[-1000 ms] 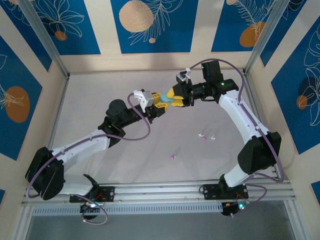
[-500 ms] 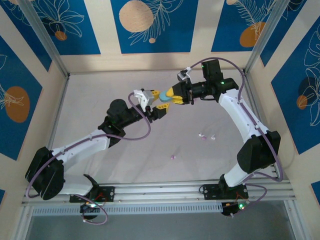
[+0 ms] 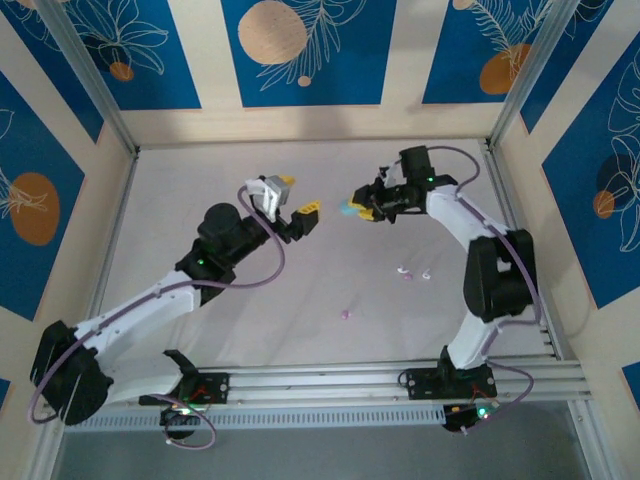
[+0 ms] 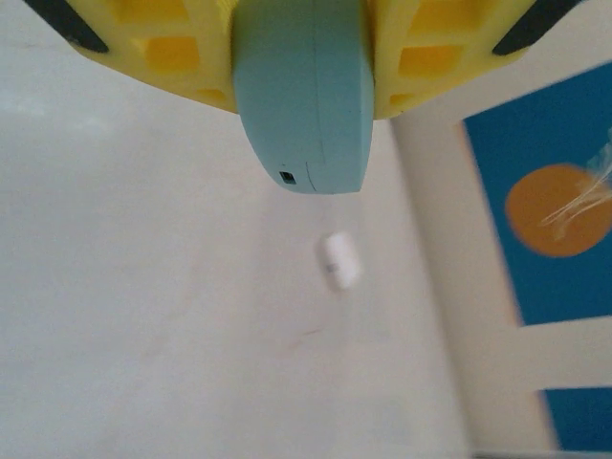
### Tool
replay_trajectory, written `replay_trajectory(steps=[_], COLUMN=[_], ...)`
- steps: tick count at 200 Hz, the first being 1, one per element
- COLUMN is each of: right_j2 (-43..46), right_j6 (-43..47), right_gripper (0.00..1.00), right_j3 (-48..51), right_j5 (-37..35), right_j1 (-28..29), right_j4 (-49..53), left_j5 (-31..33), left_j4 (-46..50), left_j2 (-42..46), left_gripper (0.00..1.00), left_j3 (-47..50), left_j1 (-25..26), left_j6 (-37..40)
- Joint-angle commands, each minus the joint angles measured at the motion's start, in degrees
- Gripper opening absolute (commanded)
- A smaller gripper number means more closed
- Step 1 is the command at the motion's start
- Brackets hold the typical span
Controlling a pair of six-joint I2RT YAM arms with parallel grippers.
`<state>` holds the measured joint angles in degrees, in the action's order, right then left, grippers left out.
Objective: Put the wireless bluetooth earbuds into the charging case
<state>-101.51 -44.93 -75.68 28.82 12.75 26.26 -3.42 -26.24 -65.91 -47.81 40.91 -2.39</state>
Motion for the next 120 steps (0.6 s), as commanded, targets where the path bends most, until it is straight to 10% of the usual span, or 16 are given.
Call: replay_trajectory(steps=[1, 52, 120], right_j2=[-5.6, -17.0, -24.2], right_j6=[2.9, 1.9, -2.8], right_gripper=[0.19, 0.21, 0.23], right_j3=[-4.0, -12.5, -15.7], right_j5=[-1.6, -2.2, -6.4], right_j1=[1.4, 3.7, 5.3], right_j4=[1.5, 2.0, -0.3], left_j5=[9.5, 18.0, 26.2], left_j4=[12.1, 29.6, 38.0], left_j2=[2.9, 0.8, -0.4], left_gripper=[0.79, 1.00, 1.00], left_j3=[-1.8, -6.3, -10.5], left_j1=[0.1, -0.7, -1.0], left_j6=[0.0, -4.3, -15.4])
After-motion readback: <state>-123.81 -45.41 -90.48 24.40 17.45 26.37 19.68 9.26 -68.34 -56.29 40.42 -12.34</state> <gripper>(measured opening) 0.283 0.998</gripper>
